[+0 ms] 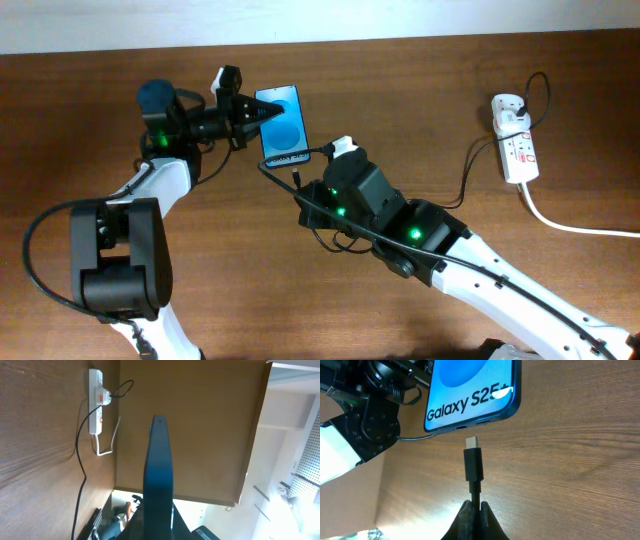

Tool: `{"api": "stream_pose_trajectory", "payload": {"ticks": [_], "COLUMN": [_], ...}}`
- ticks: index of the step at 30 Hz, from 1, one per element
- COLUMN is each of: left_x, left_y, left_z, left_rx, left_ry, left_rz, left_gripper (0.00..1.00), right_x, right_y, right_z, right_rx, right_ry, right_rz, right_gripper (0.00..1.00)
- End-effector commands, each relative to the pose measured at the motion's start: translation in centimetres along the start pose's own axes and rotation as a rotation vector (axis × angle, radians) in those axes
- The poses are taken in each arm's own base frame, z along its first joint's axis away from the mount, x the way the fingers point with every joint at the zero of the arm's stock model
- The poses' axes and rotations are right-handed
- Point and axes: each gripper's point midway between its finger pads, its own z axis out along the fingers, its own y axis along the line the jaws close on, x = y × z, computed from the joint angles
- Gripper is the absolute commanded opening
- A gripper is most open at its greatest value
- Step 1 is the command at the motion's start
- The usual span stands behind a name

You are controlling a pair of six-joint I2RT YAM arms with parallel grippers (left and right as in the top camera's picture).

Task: Plug charger to phone and switch on socket
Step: 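Align the held plug below the phone's bottom port with the right gripper, then push the plug up into the phone's bottom port with the right gripper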

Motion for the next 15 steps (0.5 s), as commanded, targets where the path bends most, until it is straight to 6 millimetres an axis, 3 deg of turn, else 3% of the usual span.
{"api": "stream_pose_trajectory", "payload": {"ticks": [1, 15], "left_x": [0.03, 0.23], "left_y": [-0.68, -0.65], "left_z": [0.05, 0.6], "left_rx": [0.003, 0.003], "left_ry": [0.018, 0.025], "left_rz": [0.02, 0.018], "left_gripper": [0.0, 0.0], "right_x": [0.33, 0.16], "right_y": [0.5, 0.59], "right_z": [0.01, 0.02], "right_rx": [-0.02, -0.023], "right_ry": [0.011, 0.003], "right_rz": [0.003, 0.002], "right_gripper": [0.04, 0.04]}}
